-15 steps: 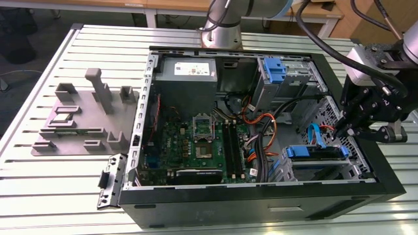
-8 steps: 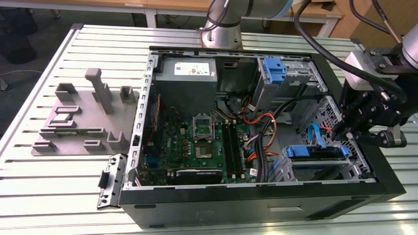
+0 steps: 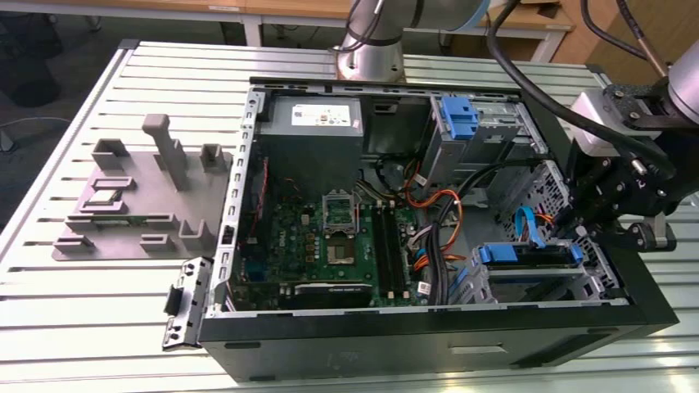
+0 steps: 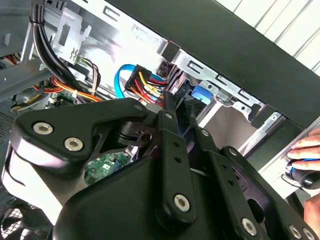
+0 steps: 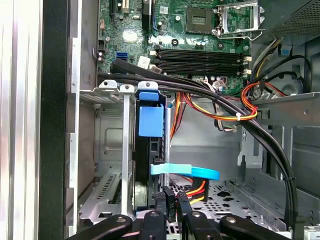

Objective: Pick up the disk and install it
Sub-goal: 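Insert the second disk wire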

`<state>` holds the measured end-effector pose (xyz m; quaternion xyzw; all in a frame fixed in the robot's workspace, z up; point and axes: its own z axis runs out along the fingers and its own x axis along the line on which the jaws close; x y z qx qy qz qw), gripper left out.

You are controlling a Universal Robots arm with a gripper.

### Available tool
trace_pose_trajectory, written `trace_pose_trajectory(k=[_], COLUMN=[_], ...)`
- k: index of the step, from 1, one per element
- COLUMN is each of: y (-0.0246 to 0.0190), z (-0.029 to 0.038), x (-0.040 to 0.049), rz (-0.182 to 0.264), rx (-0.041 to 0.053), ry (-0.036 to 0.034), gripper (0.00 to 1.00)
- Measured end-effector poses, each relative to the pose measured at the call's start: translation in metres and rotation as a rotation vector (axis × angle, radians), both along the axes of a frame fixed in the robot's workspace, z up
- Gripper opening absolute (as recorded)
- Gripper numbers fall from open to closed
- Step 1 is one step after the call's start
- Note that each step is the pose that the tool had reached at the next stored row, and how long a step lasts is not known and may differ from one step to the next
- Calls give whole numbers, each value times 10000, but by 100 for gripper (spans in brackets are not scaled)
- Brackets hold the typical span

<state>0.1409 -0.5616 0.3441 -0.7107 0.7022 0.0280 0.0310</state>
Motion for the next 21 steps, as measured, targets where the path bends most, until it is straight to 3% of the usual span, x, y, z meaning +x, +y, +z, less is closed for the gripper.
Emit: trace_pose_trajectory(k=[9,21], y=[-55,-60], z=[-62,-117], x=[-41,-68], rz=[71,165], rx=[-2,-5], ry=[0,0], gripper=[24,24])
